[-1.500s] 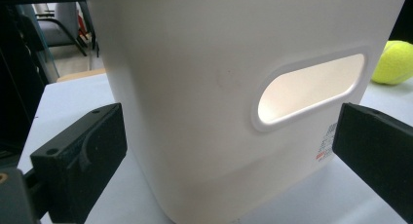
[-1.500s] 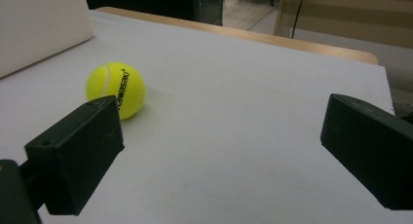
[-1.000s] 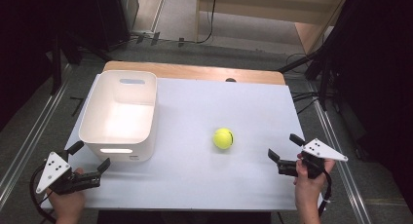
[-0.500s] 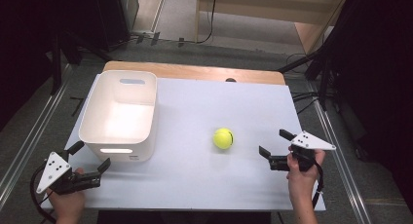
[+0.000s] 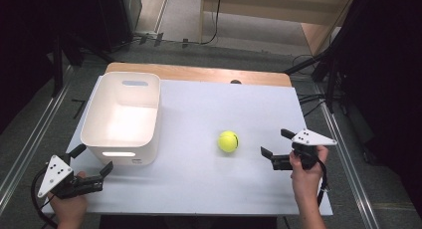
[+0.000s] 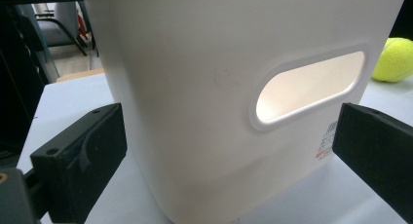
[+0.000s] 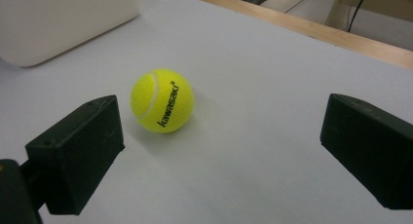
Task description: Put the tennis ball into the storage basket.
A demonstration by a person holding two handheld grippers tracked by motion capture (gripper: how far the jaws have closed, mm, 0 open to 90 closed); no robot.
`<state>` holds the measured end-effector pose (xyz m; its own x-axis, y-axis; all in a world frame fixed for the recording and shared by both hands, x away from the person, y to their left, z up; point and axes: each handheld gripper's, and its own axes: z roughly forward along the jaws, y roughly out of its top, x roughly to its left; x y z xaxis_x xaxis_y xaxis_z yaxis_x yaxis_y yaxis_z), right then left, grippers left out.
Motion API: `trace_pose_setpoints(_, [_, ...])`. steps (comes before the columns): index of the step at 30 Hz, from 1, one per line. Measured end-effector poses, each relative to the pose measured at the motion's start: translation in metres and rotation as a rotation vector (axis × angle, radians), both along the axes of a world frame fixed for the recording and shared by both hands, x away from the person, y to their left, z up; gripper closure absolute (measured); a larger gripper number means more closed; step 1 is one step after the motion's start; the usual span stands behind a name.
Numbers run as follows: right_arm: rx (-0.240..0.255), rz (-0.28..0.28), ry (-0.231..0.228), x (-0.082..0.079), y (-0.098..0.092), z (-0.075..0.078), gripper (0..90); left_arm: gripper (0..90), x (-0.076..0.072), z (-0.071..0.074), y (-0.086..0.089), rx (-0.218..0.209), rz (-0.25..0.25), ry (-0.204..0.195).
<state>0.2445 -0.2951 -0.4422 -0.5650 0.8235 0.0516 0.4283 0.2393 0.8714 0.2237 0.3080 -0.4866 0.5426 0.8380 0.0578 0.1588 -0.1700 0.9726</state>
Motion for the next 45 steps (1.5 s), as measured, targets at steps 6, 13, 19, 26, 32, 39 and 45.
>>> trace_pose_setpoints(6, [-0.022, 0.011, 0.009, 0.006, 0.007, 0.003, 6.7, 0.0, 0.0, 0.0, 0.0, 0.001, -0.001, 0.0])
trace_pose_setpoints(13, [-0.051, 0.052, 0.046, 0.014, 0.017, 0.006, 6.7, 0.0, 0.0, 0.0, 0.0, 0.003, -0.001, 0.002])
trace_pose_setpoints(19, [-0.089, 0.074, 0.064, 0.021, 0.028, 0.007, 6.6, 0.0, 0.0, 0.0, 0.0, 0.002, 0.0, 0.002])
trace_pose_setpoints(26, [-0.134, 0.103, 0.095, 0.028, 0.04, 0.007, 1.0, 0.0, 0.0, 0.0, 0.0, 0.001, -0.001, 0.001])
trace_pose_setpoints(32, [-0.155, 0.119, 0.114, 0.035, 0.048, 0.007, 1.0, 0.0, 0.0, 0.0, 0.001, 0.0, -0.003, 0.001])
trace_pose_setpoints(39, [-0.192, 0.15, 0.159, 0.043, 0.059, 0.008, 1.0, 0.0, 0.0, 0.0, 0.001, 0.003, -0.001, 0.002])
trace_pose_setpoints(45, [-0.207, 0.171, 0.178, 0.049, 0.066, 0.007, 1.0, 0.0, 0.0, 0.0, 0.001, 0.003, -0.001, 0.003])
